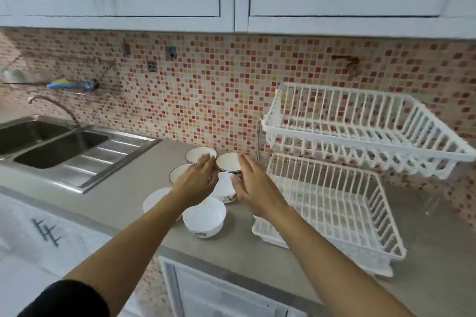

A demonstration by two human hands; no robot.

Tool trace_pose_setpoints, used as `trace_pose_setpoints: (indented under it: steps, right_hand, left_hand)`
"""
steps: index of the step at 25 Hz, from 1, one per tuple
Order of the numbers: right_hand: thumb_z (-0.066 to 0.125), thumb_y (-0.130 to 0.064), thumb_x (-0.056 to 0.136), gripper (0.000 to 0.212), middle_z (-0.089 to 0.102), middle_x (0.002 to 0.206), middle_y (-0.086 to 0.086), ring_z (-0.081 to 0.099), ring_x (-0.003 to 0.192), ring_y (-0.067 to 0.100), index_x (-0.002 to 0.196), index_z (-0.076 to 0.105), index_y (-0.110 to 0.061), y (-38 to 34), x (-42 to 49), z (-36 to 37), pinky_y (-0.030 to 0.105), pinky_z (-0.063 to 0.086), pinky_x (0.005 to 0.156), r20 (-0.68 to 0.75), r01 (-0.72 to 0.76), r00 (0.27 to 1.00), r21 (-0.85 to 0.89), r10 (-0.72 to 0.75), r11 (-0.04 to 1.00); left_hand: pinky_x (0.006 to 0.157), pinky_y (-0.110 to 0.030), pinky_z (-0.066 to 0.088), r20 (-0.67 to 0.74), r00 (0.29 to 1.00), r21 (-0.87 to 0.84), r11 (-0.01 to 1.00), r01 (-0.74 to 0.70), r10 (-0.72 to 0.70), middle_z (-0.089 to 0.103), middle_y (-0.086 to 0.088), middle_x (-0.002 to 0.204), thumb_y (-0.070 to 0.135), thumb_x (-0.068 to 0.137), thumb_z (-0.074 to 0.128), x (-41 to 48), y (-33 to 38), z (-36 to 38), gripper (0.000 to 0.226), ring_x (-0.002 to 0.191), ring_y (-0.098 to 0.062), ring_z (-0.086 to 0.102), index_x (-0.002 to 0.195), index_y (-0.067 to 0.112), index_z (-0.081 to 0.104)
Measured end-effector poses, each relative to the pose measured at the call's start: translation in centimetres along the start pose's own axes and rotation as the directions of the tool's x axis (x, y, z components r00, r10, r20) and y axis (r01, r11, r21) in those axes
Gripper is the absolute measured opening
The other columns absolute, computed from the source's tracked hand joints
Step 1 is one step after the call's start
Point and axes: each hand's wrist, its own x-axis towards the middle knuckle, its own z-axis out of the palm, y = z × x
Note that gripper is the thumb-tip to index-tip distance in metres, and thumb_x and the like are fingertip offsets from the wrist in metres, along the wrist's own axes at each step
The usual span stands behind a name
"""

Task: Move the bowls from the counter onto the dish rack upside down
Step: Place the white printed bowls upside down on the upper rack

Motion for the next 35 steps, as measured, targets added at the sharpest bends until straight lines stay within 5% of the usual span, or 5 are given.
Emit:
trace_pose_setpoints:
  steps: [13, 18, 23, 29, 35]
  right_hand:
    - [0.043, -0.043, 0.096, 0.069, 0.037, 0.148, 0.021, 0.039, 0.135, 0.034, 0.146, 0.025, 0.000, 6.7, 3.5, 19.5, 0.037, 0.034, 0.107, 0.355, -0.708, 0.679, 0.084, 0.643, 0.701]
    - [0.053, -0.019, 0.091, 0.044, 0.056, 0.131, 0.020, 0.054, 0.120, 0.037, 0.130, 0.045, 0.001, 7.0, 2.6, 23.1, 0.036, 0.043, 0.095, 0.382, -0.804, 0.591, 0.212, 0.711, 0.555]
    - [0.049, 0.004, 0.088, 0.050, 0.054, 0.127, 0.008, 0.054, 0.109, 0.022, 0.136, 0.037, -0.005, 5.6, 0.7, 20.1, 0.034, 0.044, 0.095, 0.186, -0.666, 0.722, 0.448, 0.666, 0.597]
    - [0.045, -0.061, 0.084, 0.042, 0.050, 0.130, -0.007, 0.052, 0.119, 0.012, 0.116, 0.037, -0.035, -0.3, 6.3, 7.8, 0.042, 0.043, 0.105, -0.101, -0.309, 0.814, 0.759, 0.572, 0.574]
    - [0.051, -0.064, 0.077, 0.030, 0.045, 0.116, -0.012, 0.057, 0.109, 0.010, 0.097, 0.032, -0.052, -4.5, 9.8, -6.6, 0.032, 0.050, 0.092, -0.430, 0.095, 0.852, 0.686, 0.297, 0.722]
  left_hand:
    - [0.098, -0.043, 0.043, 0.204, 0.869, -0.212, 0.846, 0.489, -0.451, 0.052, -0.017, 0.140, 0.021, 0.098, 0.042, -3.4, -10.1, 13.0, 0.054, 0.124, -0.039, 0.052, 0.149, 0.010, 0.028]
    - [0.100, -0.042, 0.042, 0.220, 0.864, -0.302, 0.810, 0.502, -0.453, 0.051, -0.017, 0.141, 0.015, 0.095, 0.048, -2.2, -10.3, 14.2, 0.063, 0.123, -0.038, 0.053, 0.152, 0.012, 0.019]
    - [0.107, -0.040, 0.037, 0.185, 0.948, -0.444, 0.838, 0.317, -0.260, 0.038, -0.013, 0.152, 0.026, 0.093, 0.045, -1.3, -9.7, 12.1, 0.068, 0.135, -0.033, 0.042, 0.152, 0.012, 0.014]
    - [0.086, -0.034, 0.045, -0.061, 0.983, -0.837, 0.546, 0.044, -0.173, 0.058, 0.000, 0.114, 0.044, 0.090, 0.026, 4.0, -5.6, 0.4, 0.042, 0.110, -0.026, 0.057, 0.125, 0.025, 0.038]
    - [0.071, -0.006, 0.040, -0.380, 0.924, -0.853, 0.404, -0.332, -0.045, 0.049, 0.021, 0.099, 0.047, 0.088, 0.028, 8.2, 1.0, -11.0, 0.020, 0.093, 0.006, 0.054, 0.100, 0.033, 0.033]
